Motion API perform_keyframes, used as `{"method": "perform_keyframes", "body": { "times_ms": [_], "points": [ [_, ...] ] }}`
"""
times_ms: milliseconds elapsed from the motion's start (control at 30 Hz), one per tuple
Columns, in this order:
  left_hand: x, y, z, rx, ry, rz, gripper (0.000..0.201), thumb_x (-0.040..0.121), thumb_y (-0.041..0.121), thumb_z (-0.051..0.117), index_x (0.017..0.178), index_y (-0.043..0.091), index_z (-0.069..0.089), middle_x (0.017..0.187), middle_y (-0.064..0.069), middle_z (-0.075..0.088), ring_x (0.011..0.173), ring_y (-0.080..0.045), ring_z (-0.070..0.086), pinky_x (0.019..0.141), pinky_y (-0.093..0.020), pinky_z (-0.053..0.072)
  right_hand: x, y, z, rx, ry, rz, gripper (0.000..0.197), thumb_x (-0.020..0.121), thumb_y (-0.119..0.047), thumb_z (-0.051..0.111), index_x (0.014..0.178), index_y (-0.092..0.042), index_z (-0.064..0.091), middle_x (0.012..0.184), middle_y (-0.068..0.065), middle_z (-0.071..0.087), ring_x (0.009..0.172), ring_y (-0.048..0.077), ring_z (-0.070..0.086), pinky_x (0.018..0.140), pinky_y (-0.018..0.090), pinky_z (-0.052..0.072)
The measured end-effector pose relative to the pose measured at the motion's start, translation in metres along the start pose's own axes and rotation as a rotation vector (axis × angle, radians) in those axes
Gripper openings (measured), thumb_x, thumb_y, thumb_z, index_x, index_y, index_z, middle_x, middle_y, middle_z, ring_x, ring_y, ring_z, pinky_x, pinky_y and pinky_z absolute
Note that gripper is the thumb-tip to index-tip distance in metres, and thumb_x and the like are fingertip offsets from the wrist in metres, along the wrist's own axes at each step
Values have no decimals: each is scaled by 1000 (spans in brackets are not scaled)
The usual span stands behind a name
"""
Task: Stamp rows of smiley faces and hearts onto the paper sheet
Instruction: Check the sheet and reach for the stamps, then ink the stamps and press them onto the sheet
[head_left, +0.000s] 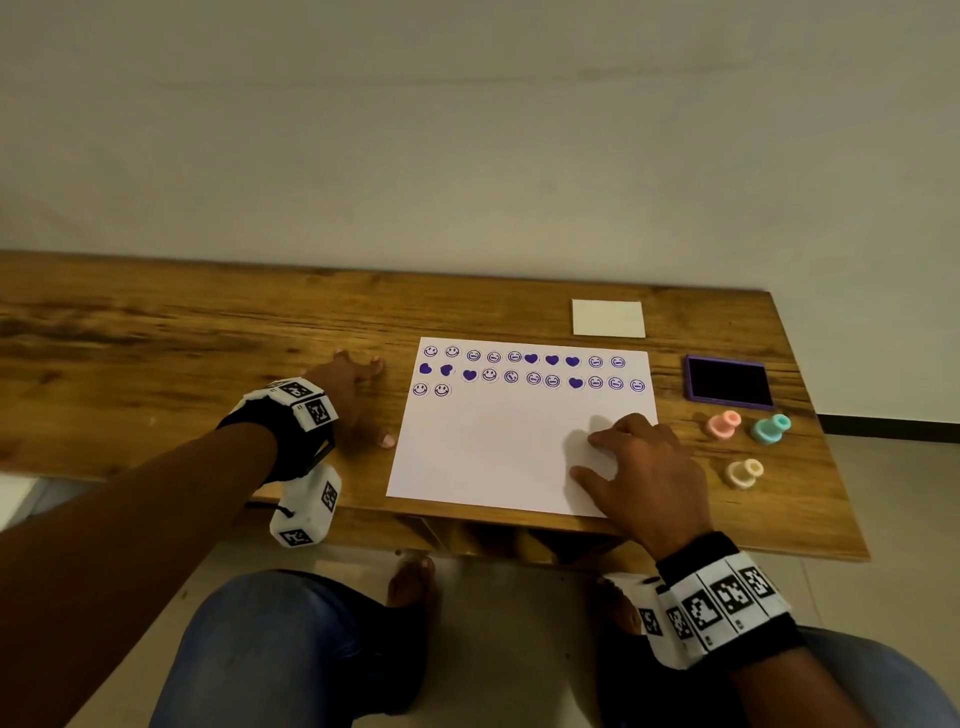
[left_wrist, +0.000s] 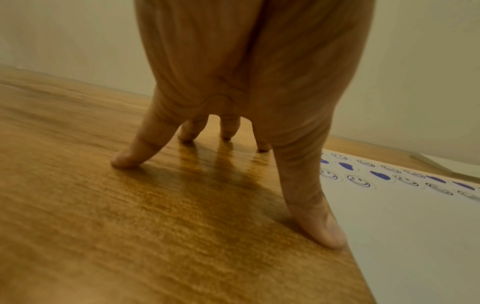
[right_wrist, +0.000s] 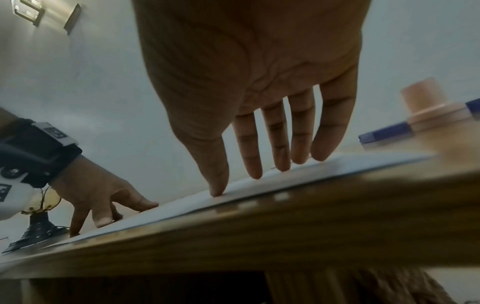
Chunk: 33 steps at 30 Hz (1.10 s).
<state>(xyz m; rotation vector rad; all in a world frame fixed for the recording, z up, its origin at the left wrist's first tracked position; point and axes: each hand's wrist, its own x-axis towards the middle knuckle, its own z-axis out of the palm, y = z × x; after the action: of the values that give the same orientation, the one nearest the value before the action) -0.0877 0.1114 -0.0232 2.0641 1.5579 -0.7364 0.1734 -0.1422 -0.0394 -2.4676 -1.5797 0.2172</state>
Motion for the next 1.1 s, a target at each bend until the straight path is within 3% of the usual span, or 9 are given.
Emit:
{"method": "perform_keyframes", "body": {
  "times_ms": [133,467,600,767,933,1033,1100],
  "points": [
    [-2,2,0,14,6,-4,127,51,59,84,149,45,5,161,-5,-12,147,-41,5,117,-56,18,1,1,0,-17,-40,13,47,81,-54,71,122,-30,68,119,-6,60,107,18,56,70,30,47],
    [2,-2,3,22,18,-14,133,44,66,83,148,47,3,162,-2,-12,147,-41,4,116,-58,20,0,-2,-3,-35,-42,15,47,82,-54,70,122,-29,68,118,-5,61,106,20,57,69,30,47],
    [1,-2,2,-24,16,-16,139,36,67,84,148,48,6,161,-3,-12,147,-41,2,116,-58,18,1,-2,-9,27,48,8,42,85,-52,68,119,-27,69,114,-4,66,101,20,62,66,29,48],
    [-10,1,4,-59,67,1,131,45,60,87,151,40,12,162,-7,-5,147,-37,10,118,-51,20,-4,-5,-27,109,88,36,39,88,-53,64,117,-29,70,107,-7,72,90,12,66,63,25,49],
    [-41,12,15,-158,211,41,94,61,43,87,142,23,44,151,-4,40,136,-28,41,109,-41,35,-20,-2,-42,213,50,100,34,89,-52,63,114,-31,71,95,-12,73,88,9,65,72,29,54],
    [-64,27,28,-178,411,86,50,78,37,74,124,22,62,130,-2,61,113,-25,59,91,-35,48,-30,3,-51,268,50,114,34,90,-50,64,114,-28,72,94,-10,74,89,9,65,73,27,51],
    [-79,44,37,-153,490,160,33,84,39,63,114,27,65,122,0,65,104,-23,62,85,-34,51,-40,14,-57,277,52,153,35,89,-51,64,114,-28,71,96,-9,74,88,8,64,71,26,49]
  ]
}}
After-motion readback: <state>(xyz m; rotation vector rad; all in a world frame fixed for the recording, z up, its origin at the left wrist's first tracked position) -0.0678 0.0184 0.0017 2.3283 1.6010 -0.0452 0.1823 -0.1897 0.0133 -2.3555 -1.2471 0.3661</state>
